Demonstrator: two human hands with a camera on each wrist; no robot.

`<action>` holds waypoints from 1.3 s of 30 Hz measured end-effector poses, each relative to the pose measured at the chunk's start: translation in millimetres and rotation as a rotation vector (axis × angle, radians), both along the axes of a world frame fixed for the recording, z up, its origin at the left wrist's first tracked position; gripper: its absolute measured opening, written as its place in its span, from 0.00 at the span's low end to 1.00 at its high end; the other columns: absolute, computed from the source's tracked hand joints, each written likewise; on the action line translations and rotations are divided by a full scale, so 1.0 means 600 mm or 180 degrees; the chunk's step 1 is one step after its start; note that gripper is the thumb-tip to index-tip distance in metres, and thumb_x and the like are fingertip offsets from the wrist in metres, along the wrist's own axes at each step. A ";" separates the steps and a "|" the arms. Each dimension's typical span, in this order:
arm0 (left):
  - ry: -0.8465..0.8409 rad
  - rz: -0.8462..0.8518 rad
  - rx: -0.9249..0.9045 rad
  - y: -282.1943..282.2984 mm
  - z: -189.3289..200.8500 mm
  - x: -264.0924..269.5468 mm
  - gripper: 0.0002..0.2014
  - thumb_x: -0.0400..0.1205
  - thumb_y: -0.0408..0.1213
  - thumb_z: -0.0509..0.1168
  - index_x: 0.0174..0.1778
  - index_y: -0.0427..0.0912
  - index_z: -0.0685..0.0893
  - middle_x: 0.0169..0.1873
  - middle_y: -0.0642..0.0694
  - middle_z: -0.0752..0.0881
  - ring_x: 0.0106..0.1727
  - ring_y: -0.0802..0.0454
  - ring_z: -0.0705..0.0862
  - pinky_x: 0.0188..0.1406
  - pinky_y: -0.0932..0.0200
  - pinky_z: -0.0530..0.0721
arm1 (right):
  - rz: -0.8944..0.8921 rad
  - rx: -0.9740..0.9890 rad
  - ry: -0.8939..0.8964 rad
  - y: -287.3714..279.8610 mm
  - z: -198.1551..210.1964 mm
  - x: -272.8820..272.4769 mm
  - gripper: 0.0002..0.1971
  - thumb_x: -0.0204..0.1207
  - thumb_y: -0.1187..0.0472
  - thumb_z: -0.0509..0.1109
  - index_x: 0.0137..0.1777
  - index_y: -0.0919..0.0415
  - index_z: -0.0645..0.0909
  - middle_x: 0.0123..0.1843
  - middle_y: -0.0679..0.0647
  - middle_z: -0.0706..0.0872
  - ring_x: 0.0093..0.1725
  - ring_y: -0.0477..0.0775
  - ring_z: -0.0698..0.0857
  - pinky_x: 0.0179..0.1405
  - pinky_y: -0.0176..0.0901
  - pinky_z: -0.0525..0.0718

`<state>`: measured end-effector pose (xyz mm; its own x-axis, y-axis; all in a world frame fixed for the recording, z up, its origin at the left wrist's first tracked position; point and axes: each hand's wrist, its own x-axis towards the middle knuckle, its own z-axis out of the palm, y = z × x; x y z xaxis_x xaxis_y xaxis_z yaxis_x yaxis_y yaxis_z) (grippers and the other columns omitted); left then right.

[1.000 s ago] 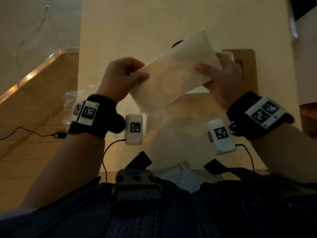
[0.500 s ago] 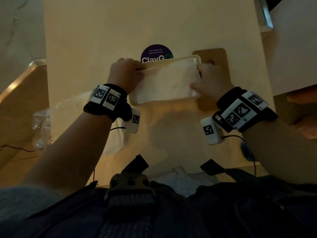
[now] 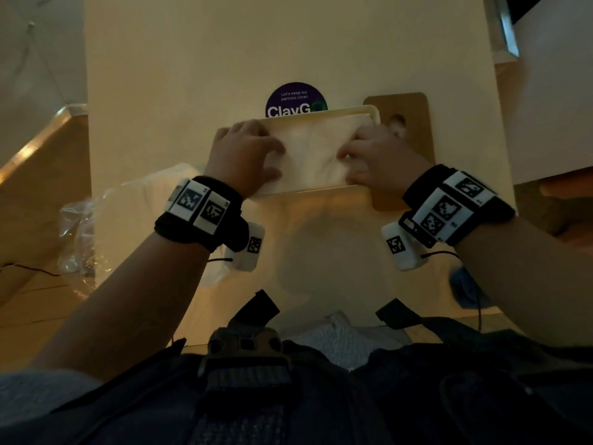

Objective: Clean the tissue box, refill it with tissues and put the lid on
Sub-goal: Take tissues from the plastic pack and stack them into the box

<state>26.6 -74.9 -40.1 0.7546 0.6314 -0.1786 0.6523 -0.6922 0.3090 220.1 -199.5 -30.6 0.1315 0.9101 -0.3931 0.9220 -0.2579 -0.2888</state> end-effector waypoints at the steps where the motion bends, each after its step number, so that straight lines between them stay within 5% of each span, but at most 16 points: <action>1: 0.0008 0.0024 -0.0004 -0.004 -0.003 -0.004 0.22 0.72 0.46 0.73 0.62 0.52 0.83 0.64 0.43 0.79 0.66 0.39 0.75 0.67 0.43 0.68 | -0.0050 0.0118 0.0020 0.001 0.000 0.003 0.19 0.71 0.53 0.73 0.62 0.54 0.81 0.64 0.57 0.80 0.68 0.62 0.73 0.65 0.62 0.67; 4: 0.0038 0.0129 -0.0060 -0.013 -0.008 -0.009 0.24 0.70 0.48 0.74 0.63 0.54 0.82 0.65 0.46 0.79 0.68 0.41 0.74 0.68 0.42 0.65 | -0.0169 0.0425 -0.0071 0.002 0.002 0.016 0.17 0.74 0.53 0.70 0.63 0.51 0.81 0.65 0.53 0.81 0.67 0.61 0.73 0.57 0.55 0.62; 7: 0.0224 0.0105 -0.0061 -0.024 -0.010 -0.008 0.22 0.71 0.48 0.73 0.62 0.56 0.82 0.66 0.47 0.77 0.70 0.43 0.73 0.72 0.40 0.61 | -0.0026 0.0037 -0.0323 0.007 0.001 0.024 0.18 0.75 0.52 0.68 0.65 0.47 0.80 0.67 0.51 0.78 0.68 0.62 0.69 0.61 0.56 0.63; 13: 0.0060 0.0134 -0.0211 -0.040 -0.006 -0.004 0.20 0.74 0.46 0.71 0.63 0.57 0.82 0.70 0.52 0.78 0.74 0.48 0.73 0.79 0.38 0.50 | -0.1246 0.0906 -0.0400 0.033 0.006 0.045 0.18 0.71 0.52 0.74 0.61 0.52 0.82 0.61 0.58 0.79 0.66 0.63 0.72 0.64 0.55 0.65; 21: -0.0025 0.0137 -0.0237 -0.045 -0.026 0.002 0.13 0.74 0.38 0.71 0.54 0.56 0.87 0.64 0.48 0.79 0.69 0.43 0.74 0.73 0.46 0.62 | -0.1408 0.0784 -0.0617 0.043 -0.005 0.046 0.20 0.64 0.48 0.77 0.53 0.54 0.81 0.61 0.58 0.78 0.65 0.64 0.73 0.62 0.58 0.66; 26: -0.0044 0.0140 -0.0261 -0.047 -0.027 0.004 0.13 0.75 0.38 0.70 0.54 0.55 0.87 0.65 0.47 0.78 0.70 0.42 0.72 0.72 0.45 0.65 | -0.1490 0.0676 -0.0412 0.035 -0.019 0.043 0.18 0.68 0.48 0.75 0.57 0.52 0.83 0.63 0.57 0.77 0.67 0.63 0.70 0.65 0.59 0.63; 35: -0.0071 0.0192 -0.0398 -0.046 -0.014 0.008 0.13 0.75 0.40 0.70 0.56 0.54 0.86 0.66 0.47 0.78 0.71 0.43 0.71 0.73 0.41 0.65 | -0.1231 0.1482 -0.0557 0.022 -0.030 0.040 0.09 0.74 0.53 0.69 0.51 0.51 0.86 0.55 0.49 0.86 0.58 0.59 0.78 0.59 0.54 0.63; 39: -0.0500 0.0390 -0.0363 -0.047 -0.010 0.015 0.14 0.77 0.42 0.68 0.59 0.51 0.85 0.60 0.46 0.82 0.63 0.44 0.77 0.67 0.45 0.72 | -0.0973 0.1749 -0.0150 0.021 -0.023 0.039 0.06 0.73 0.56 0.70 0.46 0.54 0.86 0.49 0.51 0.89 0.50 0.57 0.83 0.57 0.53 0.72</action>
